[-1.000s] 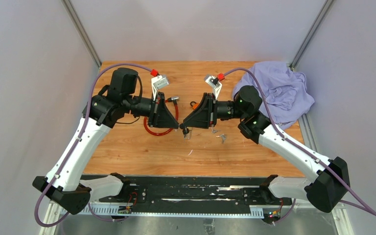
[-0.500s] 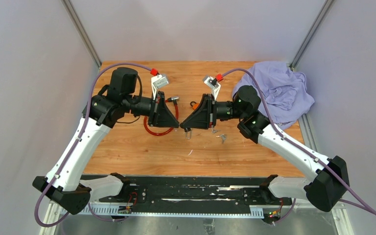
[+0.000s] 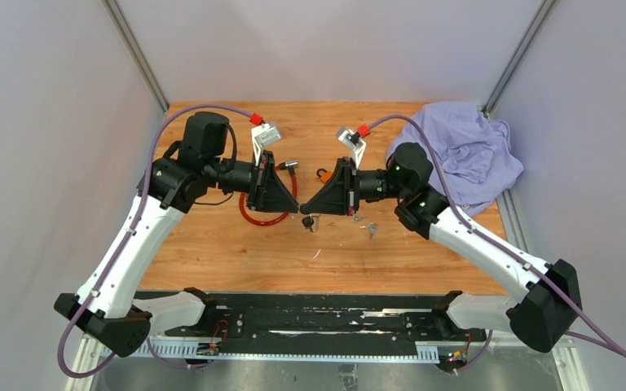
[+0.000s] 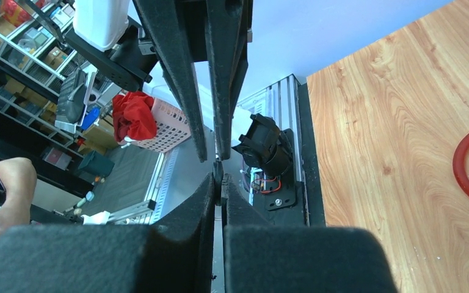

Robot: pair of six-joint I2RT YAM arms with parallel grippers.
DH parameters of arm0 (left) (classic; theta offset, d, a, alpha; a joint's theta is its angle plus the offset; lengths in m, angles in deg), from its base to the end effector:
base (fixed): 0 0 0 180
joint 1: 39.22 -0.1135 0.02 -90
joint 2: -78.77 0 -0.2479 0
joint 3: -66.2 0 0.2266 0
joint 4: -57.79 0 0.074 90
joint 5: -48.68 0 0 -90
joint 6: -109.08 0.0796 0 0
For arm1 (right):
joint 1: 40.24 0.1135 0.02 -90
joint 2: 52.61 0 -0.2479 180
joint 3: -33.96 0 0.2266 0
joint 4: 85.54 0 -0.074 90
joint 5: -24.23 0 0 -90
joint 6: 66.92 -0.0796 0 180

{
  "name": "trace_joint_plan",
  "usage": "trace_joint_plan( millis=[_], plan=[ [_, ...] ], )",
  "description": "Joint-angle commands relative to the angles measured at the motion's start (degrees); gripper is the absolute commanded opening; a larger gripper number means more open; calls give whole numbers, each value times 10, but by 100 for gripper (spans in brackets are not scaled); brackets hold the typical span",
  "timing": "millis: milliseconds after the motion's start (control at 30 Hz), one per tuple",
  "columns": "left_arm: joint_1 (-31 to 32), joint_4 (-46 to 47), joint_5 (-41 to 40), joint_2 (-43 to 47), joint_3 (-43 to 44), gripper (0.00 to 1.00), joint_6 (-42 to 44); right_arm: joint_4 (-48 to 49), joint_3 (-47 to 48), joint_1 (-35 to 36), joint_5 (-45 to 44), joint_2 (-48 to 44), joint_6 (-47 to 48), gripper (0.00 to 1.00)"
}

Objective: Unlock with the key
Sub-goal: Pick up the key from the center of the board.

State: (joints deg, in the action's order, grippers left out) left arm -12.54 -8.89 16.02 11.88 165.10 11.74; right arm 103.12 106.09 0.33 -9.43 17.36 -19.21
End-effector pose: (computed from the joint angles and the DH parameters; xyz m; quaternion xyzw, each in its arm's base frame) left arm 0.1585 -0.1546 0.3951 0.3501 0.7286 -0.5255 0.2653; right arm 0.1677 0.2308 0.3771 -0.3553 0.5672 0.6751 0.3103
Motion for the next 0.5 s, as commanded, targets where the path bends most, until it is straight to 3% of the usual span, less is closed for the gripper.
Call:
trace_joint_plan(
  millis=[0, 100, 133, 200, 300, 467],
  plan=[
    [-6, 7, -17, 16, 3, 39, 13, -23, 5, -7, -4, -10, -2, 1],
    [-7, -14, -76, 7, 12, 85, 48, -72, 11, -22, -11, -14, 10, 1],
    [-7, -21, -105, 2, 18, 93, 60, -99, 13, -30, -15, -16, 21, 1],
    [-8, -36, -164, -14, 30, 100, 93, -157, 12, -52, -32, -26, 41, 1],
    [-8, -36, -262, -51, 37, 98, 141, -246, 6, -99, -69, -46, 70, 1],
    [-7, -25, -286, -144, 36, 98, 275, -390, -1, -177, -155, -81, 120, 1]
  ],
)
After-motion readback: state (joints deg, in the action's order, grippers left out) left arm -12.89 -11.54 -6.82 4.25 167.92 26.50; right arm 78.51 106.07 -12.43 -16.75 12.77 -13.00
